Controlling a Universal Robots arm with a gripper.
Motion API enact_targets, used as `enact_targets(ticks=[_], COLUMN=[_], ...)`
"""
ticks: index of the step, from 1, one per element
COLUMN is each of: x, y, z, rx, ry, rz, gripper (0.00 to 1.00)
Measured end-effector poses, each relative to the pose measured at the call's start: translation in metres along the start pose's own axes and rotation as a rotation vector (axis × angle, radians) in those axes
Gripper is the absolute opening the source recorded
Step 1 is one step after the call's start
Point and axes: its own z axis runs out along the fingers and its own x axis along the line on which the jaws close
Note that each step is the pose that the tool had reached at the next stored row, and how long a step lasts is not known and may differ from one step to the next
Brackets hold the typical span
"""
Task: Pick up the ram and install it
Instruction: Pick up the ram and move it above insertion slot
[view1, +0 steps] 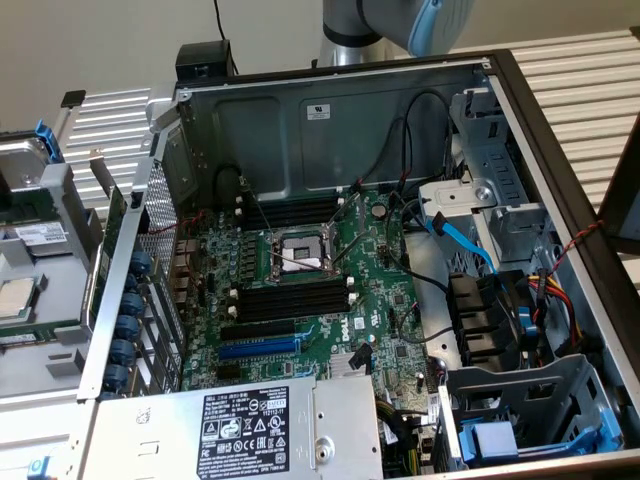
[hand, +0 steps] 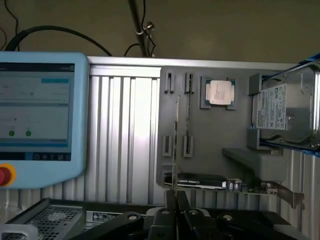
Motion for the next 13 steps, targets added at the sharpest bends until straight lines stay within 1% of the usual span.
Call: enact_targets(ticks=[6, 9, 13], x=[0.000, 0.000, 0.001], y=[-0.0220, -0.0354, -0.0530], z=[-0.0151, -0.0208, -0.0272], rx=[-0.0030, -0.0060, -0.0120], ry=[0.0000, -0.0001, -0.0002], rz=[0.000, 0.000, 0.000], gripper=[0.13, 0.13, 0.13])
